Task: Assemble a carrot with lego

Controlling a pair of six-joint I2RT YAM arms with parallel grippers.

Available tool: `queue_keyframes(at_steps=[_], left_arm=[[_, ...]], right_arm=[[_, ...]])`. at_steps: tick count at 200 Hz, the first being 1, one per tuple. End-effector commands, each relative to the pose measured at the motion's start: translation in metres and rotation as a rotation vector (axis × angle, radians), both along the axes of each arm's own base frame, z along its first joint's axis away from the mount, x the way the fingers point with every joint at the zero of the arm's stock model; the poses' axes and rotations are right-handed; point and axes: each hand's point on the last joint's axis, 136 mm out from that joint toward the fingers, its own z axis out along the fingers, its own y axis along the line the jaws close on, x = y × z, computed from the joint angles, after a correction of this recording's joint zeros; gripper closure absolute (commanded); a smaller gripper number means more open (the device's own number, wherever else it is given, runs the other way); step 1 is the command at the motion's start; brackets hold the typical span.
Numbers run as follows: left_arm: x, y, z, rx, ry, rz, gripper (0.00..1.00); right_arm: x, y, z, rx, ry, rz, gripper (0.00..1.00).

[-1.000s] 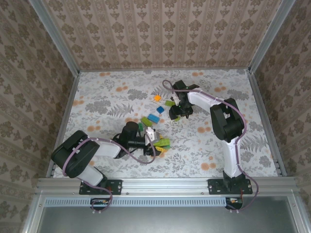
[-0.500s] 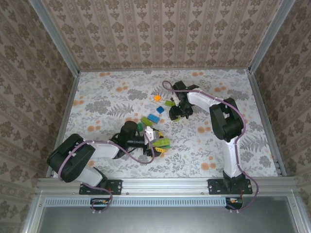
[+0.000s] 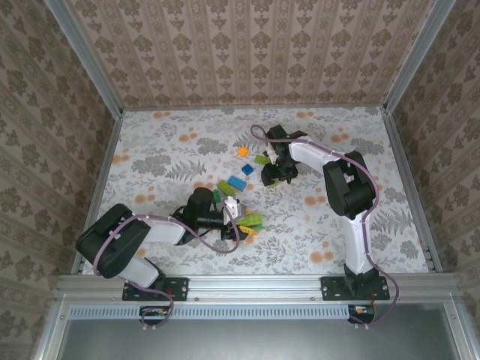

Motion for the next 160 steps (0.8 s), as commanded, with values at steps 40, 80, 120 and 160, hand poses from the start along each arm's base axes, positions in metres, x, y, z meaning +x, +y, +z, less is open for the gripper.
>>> queue_keyframes(at_steps=[40, 80, 120, 160], left_arm=[[-0.001, -0.003, 0.007, -0.017, -0.013, -0.022, 0.57], [-0.001, -0.002, 0.006, -0.014, -0.014, -0.022, 0.61], [-0.001, -0.001, 0.003, -0.005, -0.014, -0.015, 0.64], [0.0, -0.001, -0.002, 0.018, -0.027, -0.002, 0.65]], right_arm=[[-0.006, 0.005, 0.001, 0.009, 0.035, 0.026, 0.43], [-0.008, 0.007, 0.001, 0.021, 0.039, 0.02, 0.59], [-0.014, 0.009, 0.01, 0.055, 0.032, 0.003, 0.68], [-0.044, 0.008, 0.045, 0.091, 0.023, -0.019, 0.69]])
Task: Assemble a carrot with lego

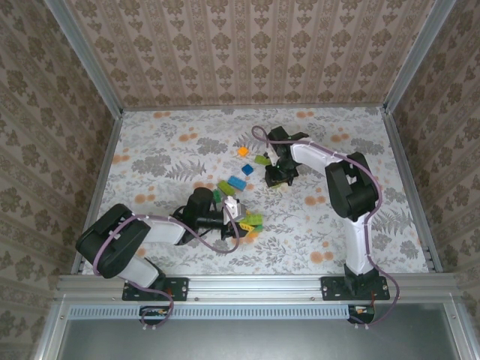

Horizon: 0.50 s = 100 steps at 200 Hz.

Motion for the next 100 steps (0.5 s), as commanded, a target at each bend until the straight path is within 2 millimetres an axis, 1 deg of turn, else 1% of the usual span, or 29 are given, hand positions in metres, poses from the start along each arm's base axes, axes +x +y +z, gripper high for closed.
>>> queue_keyframes(at_steps=[1, 33, 51, 71, 83, 100], left_arm=[[-0.001, -0.001, -0.003, 0.019, -0.019, -0.005, 0.65], [-0.002, -0.001, -0.008, 0.031, -0.025, -0.004, 0.65], [-0.002, -0.002, -0.01, 0.036, -0.027, -0.003, 0.66], [-0.002, -0.001, -0.013, 0.043, -0.031, -0.001, 0.66], [-0.002, -0.001, -0.013, 0.047, -0.032, 0.003, 0.66], [-0.002, -0.002, -0.014, 0.05, -0.036, 0.004, 0.66]], right_arm=[[-0.026, 0.003, 0.039, 0.048, -0.005, -0.015, 0.69], [-0.06, -0.007, 0.079, 0.071, -0.023, -0.047, 0.71], [-0.078, -0.002, 0.099, 0.105, -0.028, -0.062, 0.72], [-0.1, 0.007, 0.111, 0.096, -0.016, -0.052, 0.72], [-0.109, 0.013, 0.117, 0.089, -0.022, -0.053, 0.72], [-0.122, 0.023, 0.12, 0.101, -0.013, -0.066, 0.73]])
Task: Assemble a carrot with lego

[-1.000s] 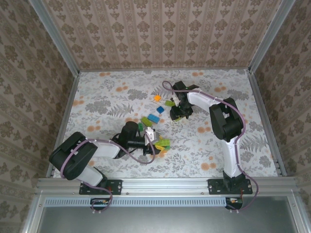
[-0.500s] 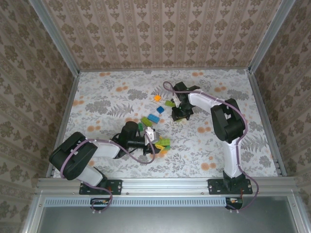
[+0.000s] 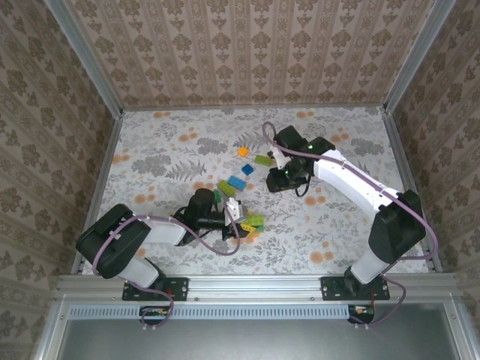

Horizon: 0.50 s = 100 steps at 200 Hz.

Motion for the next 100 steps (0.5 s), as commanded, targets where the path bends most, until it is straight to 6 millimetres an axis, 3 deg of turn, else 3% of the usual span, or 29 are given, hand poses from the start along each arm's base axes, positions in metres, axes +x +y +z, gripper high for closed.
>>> queue_keyframes(at_steps=[1, 51, 100], left_arm=[[-0.001, 0.002, -0.014, 0.046, 0.003, 0.008, 0.66], [0.0, 0.002, -0.016, 0.052, -0.01, 0.017, 0.66], [0.0, 0.001, -0.018, 0.061, -0.012, 0.018, 0.66]], right_arm=[[-0.032, 0.002, -0.005, -0.029, 0.093, -0.054, 0.73], [-0.056, 0.012, -0.018, -0.028, 0.12, -0.096, 0.74], [-0.07, 0.015, -0.016, -0.025, 0.125, -0.11, 0.74]])
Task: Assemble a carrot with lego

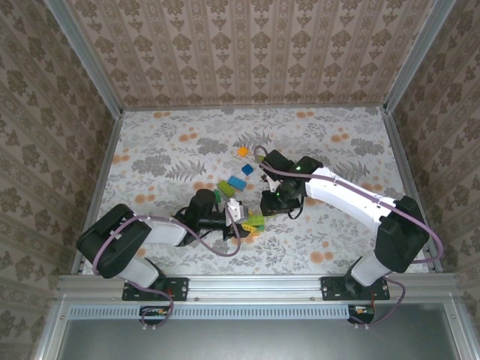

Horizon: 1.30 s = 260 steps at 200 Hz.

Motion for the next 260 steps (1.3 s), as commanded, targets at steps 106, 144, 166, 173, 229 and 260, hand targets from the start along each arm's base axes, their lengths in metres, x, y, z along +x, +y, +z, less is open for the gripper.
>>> queue_keyframes(at_steps=[106, 144, 166, 173, 229, 260], left_arm=[[0.0, 0.003, -0.018, 0.063, 0.01, 0.017, 0.67], [0.0, 0.003, -0.018, 0.064, 0.007, 0.018, 0.67], [0.0, 0.003, -0.019, 0.066, 0.009, 0.017, 0.67], [-0.001, 0.003, -0.019, 0.067, 0.009, 0.017, 0.67], [0.0, 0.003, -0.02, 0.07, 0.008, 0.018, 0.67], [0.0, 0.002, -0.02, 0.071, 0.006, 0.02, 0.67]], right_arm=[[-0.013, 0.01, 0.005, 0.036, -0.015, -0.065, 0.76], [-0.014, 0.013, 0.001, 0.042, -0.014, -0.075, 0.76], [-0.015, 0.014, -0.004, 0.04, -0.007, -0.079, 0.76], [-0.015, 0.014, -0.005, 0.039, -0.005, -0.078, 0.76], [-0.016, 0.014, -0.011, 0.01, 0.009, -0.081, 0.76], [-0.019, 0.011, -0.017, -0.039, 0.022, -0.077, 0.75]])
